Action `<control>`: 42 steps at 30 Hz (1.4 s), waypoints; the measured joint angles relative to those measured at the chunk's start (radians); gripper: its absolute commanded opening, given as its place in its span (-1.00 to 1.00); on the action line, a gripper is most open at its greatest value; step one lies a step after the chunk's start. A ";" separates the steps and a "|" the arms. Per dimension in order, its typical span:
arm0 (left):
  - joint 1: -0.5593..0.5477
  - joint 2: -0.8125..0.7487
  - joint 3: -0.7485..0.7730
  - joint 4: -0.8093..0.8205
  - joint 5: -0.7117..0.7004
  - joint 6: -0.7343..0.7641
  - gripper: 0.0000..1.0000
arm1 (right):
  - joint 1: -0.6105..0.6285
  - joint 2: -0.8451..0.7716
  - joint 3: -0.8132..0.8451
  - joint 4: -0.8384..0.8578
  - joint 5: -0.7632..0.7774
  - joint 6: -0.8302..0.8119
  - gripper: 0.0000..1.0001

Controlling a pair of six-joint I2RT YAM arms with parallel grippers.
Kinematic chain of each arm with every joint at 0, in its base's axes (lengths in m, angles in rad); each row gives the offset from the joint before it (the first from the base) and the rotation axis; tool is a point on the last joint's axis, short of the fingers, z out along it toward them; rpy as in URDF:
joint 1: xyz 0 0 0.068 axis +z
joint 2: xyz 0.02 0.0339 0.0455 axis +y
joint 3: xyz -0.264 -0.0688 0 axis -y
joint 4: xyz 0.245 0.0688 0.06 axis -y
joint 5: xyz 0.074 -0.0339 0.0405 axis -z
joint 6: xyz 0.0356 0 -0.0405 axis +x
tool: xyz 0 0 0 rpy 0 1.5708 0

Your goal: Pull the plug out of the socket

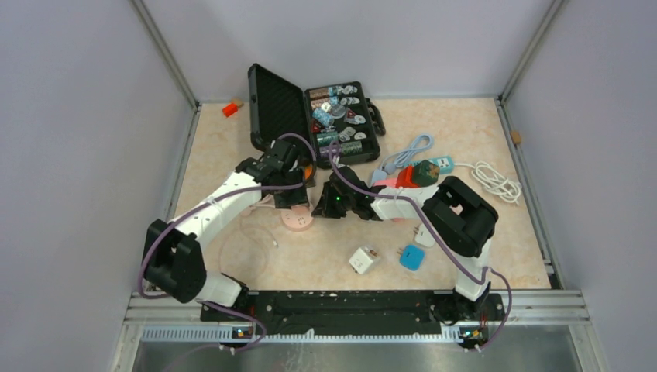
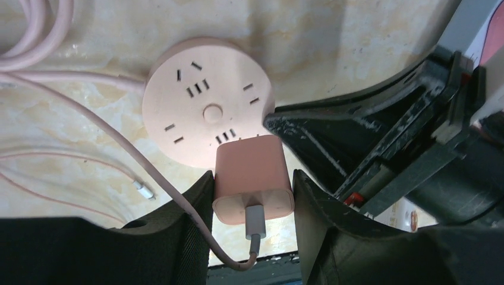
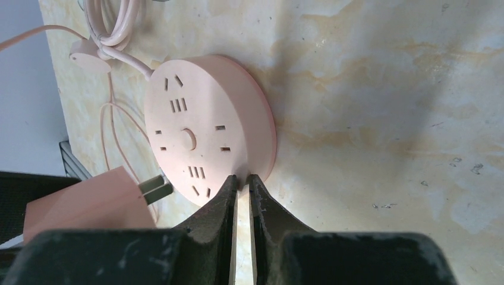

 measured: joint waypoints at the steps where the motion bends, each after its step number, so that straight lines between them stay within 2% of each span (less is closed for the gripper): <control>1: 0.001 -0.014 -0.011 0.000 0.000 0.003 -0.55 | 0.000 0.000 0.000 0.002 0.000 -0.003 -0.78; 6: 0.001 -0.142 -0.116 -0.013 0.030 0.007 -0.52 | 0.000 -0.006 -0.001 -0.005 0.005 -0.027 -0.58; 11: 0.001 -0.267 -0.262 0.002 0.145 0.000 -0.50 | 0.000 -0.043 0.016 -0.109 0.035 -0.089 -0.44; 15: 0.001 -0.283 -0.371 0.051 0.246 -0.016 -0.50 | -0.002 -0.095 0.065 -0.196 0.061 -0.135 -0.37; 21: 0.000 -0.261 -0.474 0.147 0.368 -0.032 -0.41 | -0.025 -0.283 0.071 -0.300 0.155 -0.183 -0.29; 22: 0.000 -0.247 -0.481 0.156 0.378 -0.032 -0.35 | -0.029 -0.316 0.070 -0.313 0.172 -0.187 -0.27; 25: -0.002 -0.212 -0.490 0.171 0.385 -0.039 0.04 | -0.040 -0.417 0.050 -0.344 0.223 -0.200 -0.20; 28: -0.002 -0.208 -0.486 0.180 0.353 -0.050 0.53 | -0.045 -0.496 0.023 -0.383 0.262 -0.209 -0.15; 33: -0.003 -0.208 -0.458 0.175 0.263 -0.075 0.90 | -0.052 -0.550 0.003 -0.478 0.318 -0.215 -0.04; 37: -0.003 -0.209 -0.402 0.166 0.214 -0.079 0.97 | -0.068 -0.588 -0.008 -0.547 0.350 -0.228 0.25; 39: -0.003 -0.217 -0.373 0.154 0.191 -0.078 0.97 | -0.081 -0.615 -0.008 -0.582 0.362 -0.237 0.49; 42: -0.002 -0.257 -0.346 0.128 0.169 -0.070 0.97 | -0.099 -0.661 -0.008 -0.626 0.396 -0.259 0.74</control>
